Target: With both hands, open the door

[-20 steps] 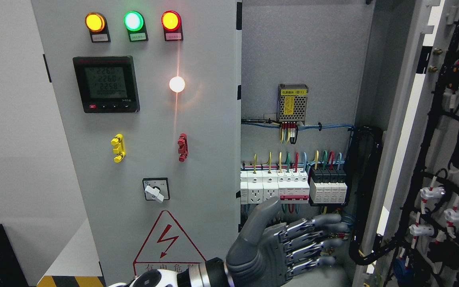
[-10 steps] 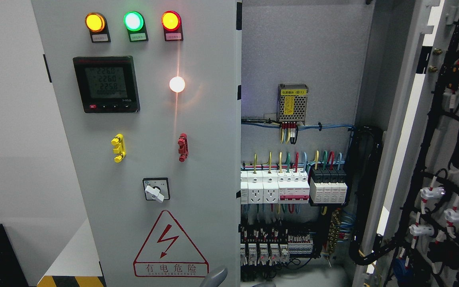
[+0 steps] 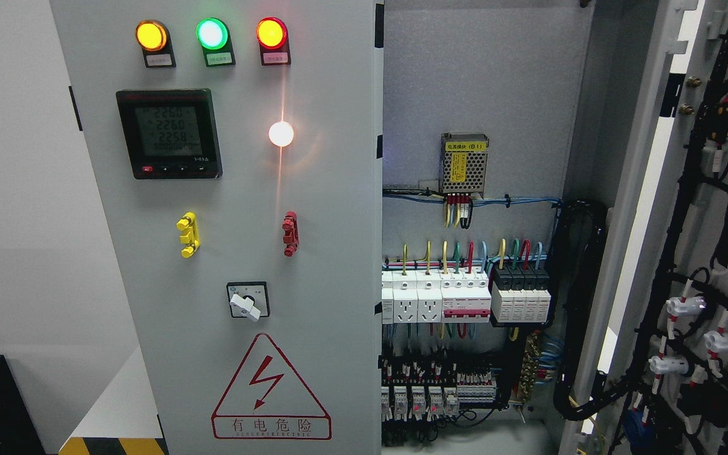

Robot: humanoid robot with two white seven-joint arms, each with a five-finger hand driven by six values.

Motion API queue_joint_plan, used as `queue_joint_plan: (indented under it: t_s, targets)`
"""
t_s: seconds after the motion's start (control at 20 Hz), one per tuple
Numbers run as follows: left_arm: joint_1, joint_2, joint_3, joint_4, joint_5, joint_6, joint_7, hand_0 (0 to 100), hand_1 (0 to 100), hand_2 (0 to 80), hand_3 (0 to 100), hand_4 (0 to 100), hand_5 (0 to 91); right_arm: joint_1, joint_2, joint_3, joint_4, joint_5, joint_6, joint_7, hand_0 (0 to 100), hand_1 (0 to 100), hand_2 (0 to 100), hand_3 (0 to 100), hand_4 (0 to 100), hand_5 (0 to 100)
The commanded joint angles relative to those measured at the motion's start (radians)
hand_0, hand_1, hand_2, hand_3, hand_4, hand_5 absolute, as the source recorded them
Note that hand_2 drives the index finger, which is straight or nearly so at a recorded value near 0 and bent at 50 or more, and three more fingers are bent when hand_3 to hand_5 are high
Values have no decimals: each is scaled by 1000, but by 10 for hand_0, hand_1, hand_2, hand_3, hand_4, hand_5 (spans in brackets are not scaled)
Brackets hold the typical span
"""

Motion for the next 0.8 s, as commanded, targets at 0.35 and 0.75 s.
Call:
queue_joint_plan:
  t_s: [0.35,0.75]
  targets:
    - [257,-171,69,615,-195,-43,-61,0,0,0,0,0,0,0,0,3,1,9,0,0,191,0,0,0,0,0]
    - [280,-413,95,1102,-329,-115,-73,0,0,0,0,0,0,0,0,3,1,9,0,0,191,0,0,0,0,0]
